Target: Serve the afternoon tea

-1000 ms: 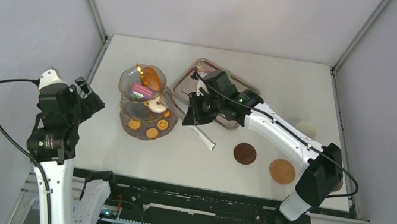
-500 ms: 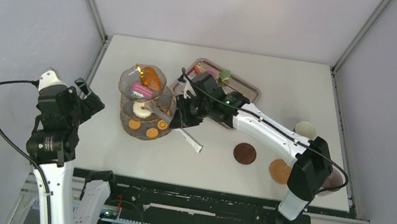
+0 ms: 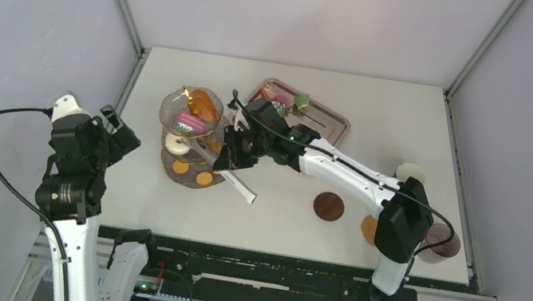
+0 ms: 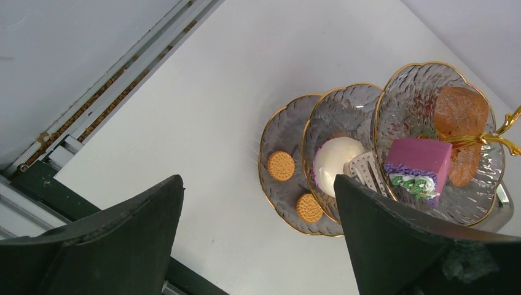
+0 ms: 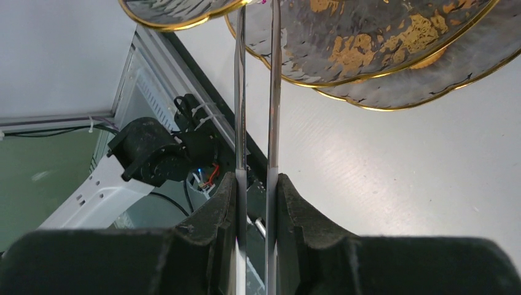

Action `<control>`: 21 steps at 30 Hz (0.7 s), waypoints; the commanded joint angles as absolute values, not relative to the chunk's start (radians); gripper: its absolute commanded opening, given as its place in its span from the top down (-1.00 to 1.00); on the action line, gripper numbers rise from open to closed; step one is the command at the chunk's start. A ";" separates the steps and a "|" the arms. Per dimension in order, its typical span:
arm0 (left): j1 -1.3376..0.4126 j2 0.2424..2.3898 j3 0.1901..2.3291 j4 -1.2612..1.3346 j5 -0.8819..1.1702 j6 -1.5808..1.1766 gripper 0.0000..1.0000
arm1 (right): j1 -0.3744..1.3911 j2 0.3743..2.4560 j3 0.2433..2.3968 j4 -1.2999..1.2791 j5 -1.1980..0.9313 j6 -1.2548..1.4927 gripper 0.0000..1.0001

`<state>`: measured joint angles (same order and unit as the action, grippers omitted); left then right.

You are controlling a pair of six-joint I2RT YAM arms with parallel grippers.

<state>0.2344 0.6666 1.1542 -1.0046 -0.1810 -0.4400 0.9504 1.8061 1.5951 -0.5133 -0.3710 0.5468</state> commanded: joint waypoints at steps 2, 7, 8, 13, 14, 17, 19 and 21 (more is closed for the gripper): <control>0.239 0.669 1.169 -0.976 -0.190 -0.417 -0.93 | 0.967 1.811 1.661 -0.421 -0.319 0.575 0.69; 0.239 0.671 1.167 -0.975 -0.193 -0.416 -0.93 | 0.968 1.826 1.661 -0.386 -0.294 0.605 0.70; 0.239 0.670 1.166 -0.974 -0.193 -0.416 -0.93 | 0.969 1.829 1.661 -0.381 -0.292 0.602 0.70; 0.239 0.667 1.155 -0.972 -0.188 -0.419 -0.93 | 0.981 1.844 1.665 -0.379 -0.255 0.595 0.34; 0.239 0.667 1.151 -0.972 -0.189 -0.419 -0.93 | 0.982 1.844 1.666 -0.379 -0.255 0.595 0.19; 0.239 0.667 1.147 -0.971 -0.189 -0.419 -0.93 | 0.987 1.842 1.665 -0.378 -0.258 0.593 -0.04; 0.240 0.666 1.147 -0.970 -0.189 -0.418 -0.93 | 0.992 1.835 1.662 -0.380 -0.257 0.590 -0.06; 0.239 0.667 1.146 -0.969 -0.188 -0.419 -0.93 | 0.994 1.820 1.648 -0.374 -0.254 0.593 -0.05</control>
<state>0.2344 0.6666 1.1538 -1.0046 -0.1806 -0.4358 0.9836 1.8591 1.6096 -0.4473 -0.2710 0.5858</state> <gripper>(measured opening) 0.963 0.529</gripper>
